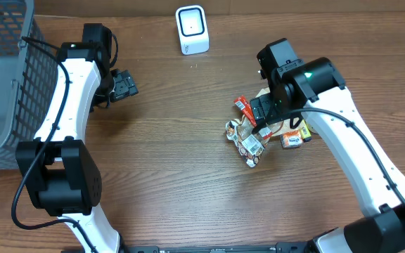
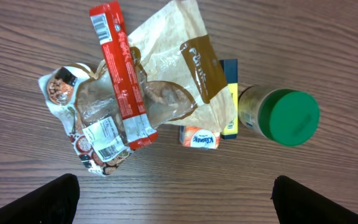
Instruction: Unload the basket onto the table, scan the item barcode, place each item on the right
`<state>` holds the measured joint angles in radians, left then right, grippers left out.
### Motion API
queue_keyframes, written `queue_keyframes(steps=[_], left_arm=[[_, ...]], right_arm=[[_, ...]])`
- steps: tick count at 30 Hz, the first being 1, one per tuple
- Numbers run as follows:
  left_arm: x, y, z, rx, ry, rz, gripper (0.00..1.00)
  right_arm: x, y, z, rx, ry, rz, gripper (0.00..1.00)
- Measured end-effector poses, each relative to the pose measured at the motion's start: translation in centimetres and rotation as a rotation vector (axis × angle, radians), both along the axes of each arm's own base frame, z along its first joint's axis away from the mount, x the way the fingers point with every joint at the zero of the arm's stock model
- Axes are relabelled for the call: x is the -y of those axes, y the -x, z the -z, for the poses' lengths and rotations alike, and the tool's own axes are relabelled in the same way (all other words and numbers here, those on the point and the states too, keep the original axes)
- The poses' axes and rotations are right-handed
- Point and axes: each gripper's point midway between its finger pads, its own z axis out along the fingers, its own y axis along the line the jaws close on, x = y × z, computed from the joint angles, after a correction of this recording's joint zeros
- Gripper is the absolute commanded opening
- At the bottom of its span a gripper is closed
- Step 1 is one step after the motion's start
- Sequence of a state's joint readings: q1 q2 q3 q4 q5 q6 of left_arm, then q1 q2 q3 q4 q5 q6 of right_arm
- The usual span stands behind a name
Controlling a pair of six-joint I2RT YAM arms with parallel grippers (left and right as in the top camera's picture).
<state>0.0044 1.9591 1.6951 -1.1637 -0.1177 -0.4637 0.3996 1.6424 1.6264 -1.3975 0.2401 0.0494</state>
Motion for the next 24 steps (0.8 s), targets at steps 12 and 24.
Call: queue_keyframes(steps=[12, 24], left_arm=[[0.0, 0.0, 0.0, 0.000, 0.000, 0.000, 1.00], [0.0, 0.0, 0.0, 0.000, 0.000, 0.000, 1.00]], right_arm=[[1.1, 2.6, -7.1, 0.216, -0.092, -0.001, 1.00], [4.5, 10.8, -17.6, 0.607, -0.257, -0.001, 1.00]])
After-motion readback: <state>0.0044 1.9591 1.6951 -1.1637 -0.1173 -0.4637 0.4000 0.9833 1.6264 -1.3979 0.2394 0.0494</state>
